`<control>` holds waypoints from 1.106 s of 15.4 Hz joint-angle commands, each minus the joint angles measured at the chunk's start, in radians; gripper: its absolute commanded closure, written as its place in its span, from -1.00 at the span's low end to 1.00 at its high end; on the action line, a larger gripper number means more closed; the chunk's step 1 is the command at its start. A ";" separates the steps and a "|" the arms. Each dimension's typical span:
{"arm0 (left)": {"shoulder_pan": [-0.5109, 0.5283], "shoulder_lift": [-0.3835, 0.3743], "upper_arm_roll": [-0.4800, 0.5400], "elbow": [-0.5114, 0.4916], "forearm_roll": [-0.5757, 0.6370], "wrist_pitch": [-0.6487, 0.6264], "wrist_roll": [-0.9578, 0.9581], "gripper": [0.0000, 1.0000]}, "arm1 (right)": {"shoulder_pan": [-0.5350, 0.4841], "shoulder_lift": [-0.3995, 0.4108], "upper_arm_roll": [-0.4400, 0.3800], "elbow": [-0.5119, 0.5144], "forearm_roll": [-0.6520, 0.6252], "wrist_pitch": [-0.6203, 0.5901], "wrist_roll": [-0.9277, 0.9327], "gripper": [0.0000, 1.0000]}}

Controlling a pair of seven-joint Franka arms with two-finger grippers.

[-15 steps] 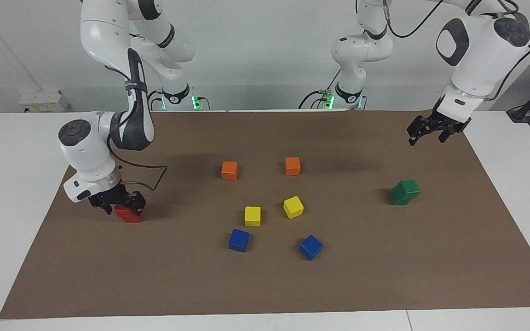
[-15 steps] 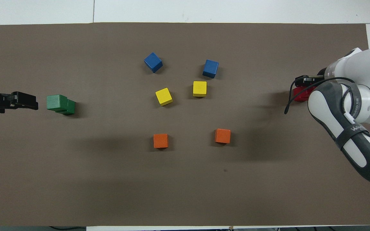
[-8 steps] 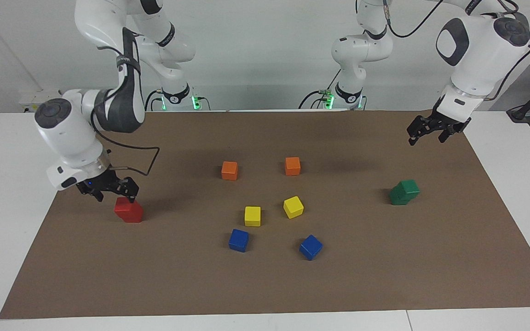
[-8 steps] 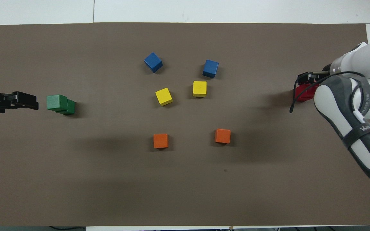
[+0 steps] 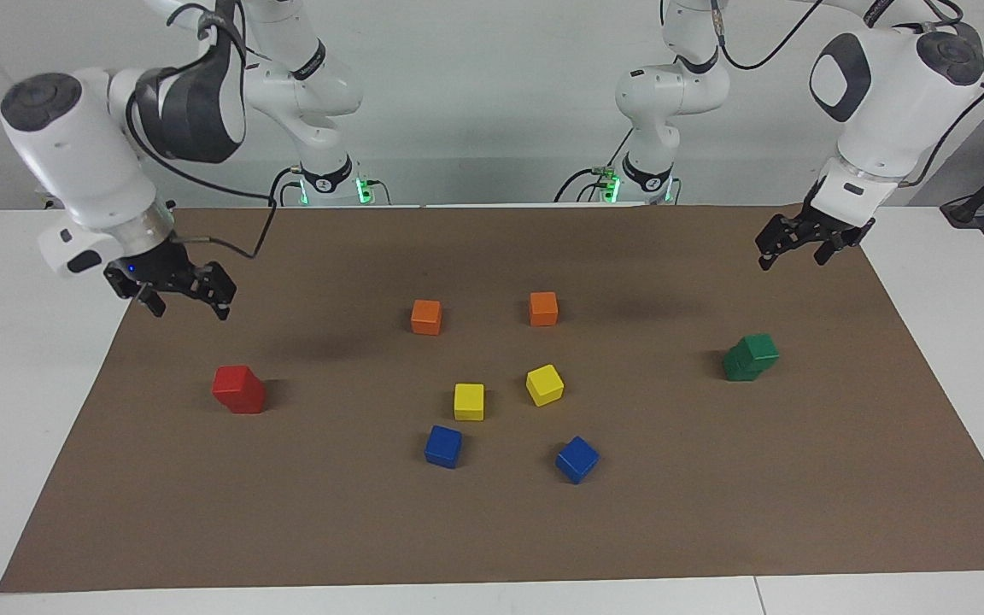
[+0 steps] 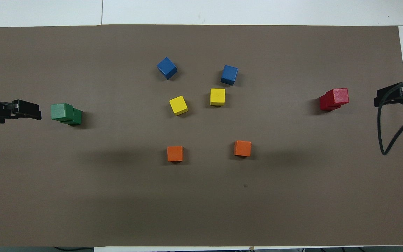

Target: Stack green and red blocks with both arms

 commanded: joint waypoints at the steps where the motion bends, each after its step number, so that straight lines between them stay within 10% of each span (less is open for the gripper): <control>1: 0.005 -0.019 0.000 -0.017 -0.012 0.013 -0.008 -1.00 | -0.014 0.002 0.005 0.021 0.013 -0.031 -0.034 -1.00; 17: 0.005 -0.019 0.000 -0.017 -0.012 0.013 -0.008 -1.00 | 0.127 -0.009 -0.133 0.013 0.010 -0.062 -0.025 -1.00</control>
